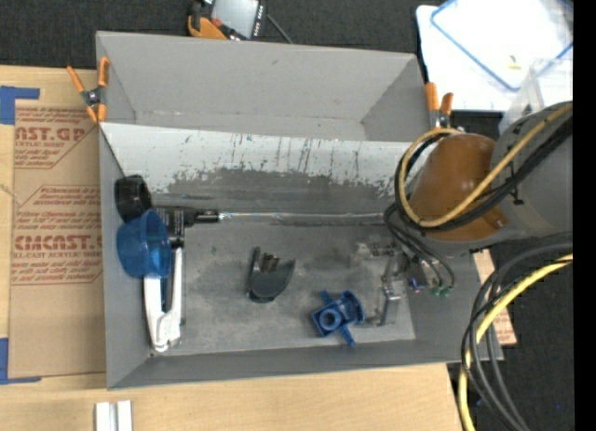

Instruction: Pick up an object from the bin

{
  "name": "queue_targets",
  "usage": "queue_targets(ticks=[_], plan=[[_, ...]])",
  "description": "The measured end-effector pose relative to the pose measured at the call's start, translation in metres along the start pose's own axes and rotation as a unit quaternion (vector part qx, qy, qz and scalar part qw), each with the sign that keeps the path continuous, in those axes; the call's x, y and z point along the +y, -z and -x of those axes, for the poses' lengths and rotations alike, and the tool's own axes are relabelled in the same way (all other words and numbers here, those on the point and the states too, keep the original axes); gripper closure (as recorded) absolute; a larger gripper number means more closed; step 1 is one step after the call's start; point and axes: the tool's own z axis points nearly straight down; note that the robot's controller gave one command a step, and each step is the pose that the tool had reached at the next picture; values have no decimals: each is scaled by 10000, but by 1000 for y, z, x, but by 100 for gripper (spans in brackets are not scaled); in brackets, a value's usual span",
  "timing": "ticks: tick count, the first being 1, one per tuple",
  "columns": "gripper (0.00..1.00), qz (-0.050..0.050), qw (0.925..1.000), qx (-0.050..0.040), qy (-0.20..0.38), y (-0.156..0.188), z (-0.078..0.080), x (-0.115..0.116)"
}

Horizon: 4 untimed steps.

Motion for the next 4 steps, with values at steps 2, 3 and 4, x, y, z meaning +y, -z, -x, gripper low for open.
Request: queue_targets(ticks=[2, 3, 4], plan=[[0, -28, 9999, -52, 93, -6, -9, 17], [0, -45, 9890, -82, 1473, -6, -27, 10], [0, -24, 9997, -125, 190, -5, -29, 77]])
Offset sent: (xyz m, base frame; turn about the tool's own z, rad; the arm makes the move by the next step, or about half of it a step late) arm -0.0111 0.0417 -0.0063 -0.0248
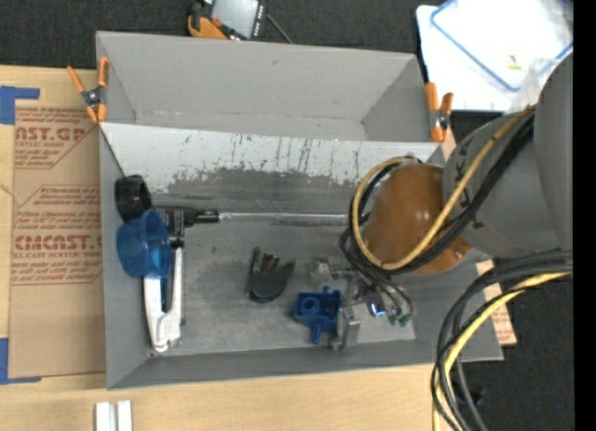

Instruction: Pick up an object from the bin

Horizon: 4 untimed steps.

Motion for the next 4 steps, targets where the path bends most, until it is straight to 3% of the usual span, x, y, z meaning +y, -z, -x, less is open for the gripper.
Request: queue_targets(ticks=[1, 2, 3, 4], plan=[[0, -25, 9955, 10, 944, -2, 24, 1], [0, 2, 10000, -29, -63, -1, 1, 2], [100, -14, 9970, -31, 777, -1, 22, 7], [100, -14, 9970, -32, 778, 0, 22, 7]])
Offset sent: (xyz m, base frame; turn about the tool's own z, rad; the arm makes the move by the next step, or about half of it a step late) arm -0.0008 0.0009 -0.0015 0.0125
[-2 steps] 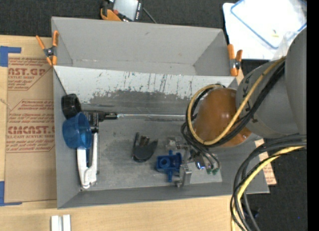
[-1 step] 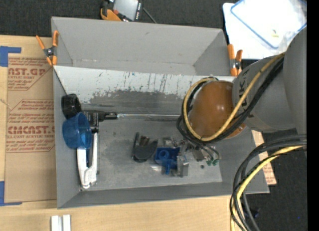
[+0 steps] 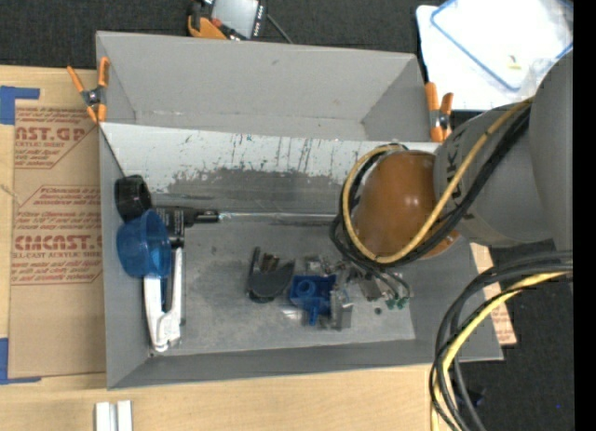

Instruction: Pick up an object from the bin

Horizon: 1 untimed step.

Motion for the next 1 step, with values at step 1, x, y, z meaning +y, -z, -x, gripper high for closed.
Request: queue_targets(ticks=[1], plan=[[100, -1, 10000, -5, -42, 9, 2, -1]])
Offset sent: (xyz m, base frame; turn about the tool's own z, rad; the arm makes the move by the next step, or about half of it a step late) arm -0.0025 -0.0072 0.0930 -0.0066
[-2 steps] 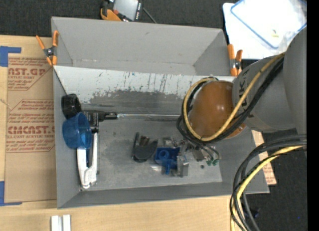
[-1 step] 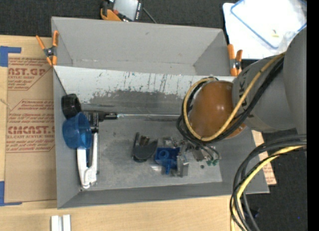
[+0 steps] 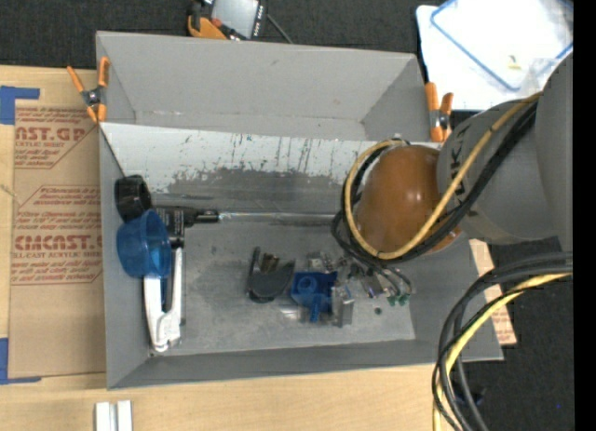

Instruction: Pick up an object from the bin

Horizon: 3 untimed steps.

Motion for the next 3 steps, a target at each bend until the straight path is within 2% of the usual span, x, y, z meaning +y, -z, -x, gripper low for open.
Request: queue_targets(ticks=[1, 2, 3], plan=[[100, -10, 10000, -31, 68, 88, -2, -7], [100, -15, 10000, -49, 29, 70, 1, -6], [100, -10, 9955, -24, 948, 90, 23, 4]])
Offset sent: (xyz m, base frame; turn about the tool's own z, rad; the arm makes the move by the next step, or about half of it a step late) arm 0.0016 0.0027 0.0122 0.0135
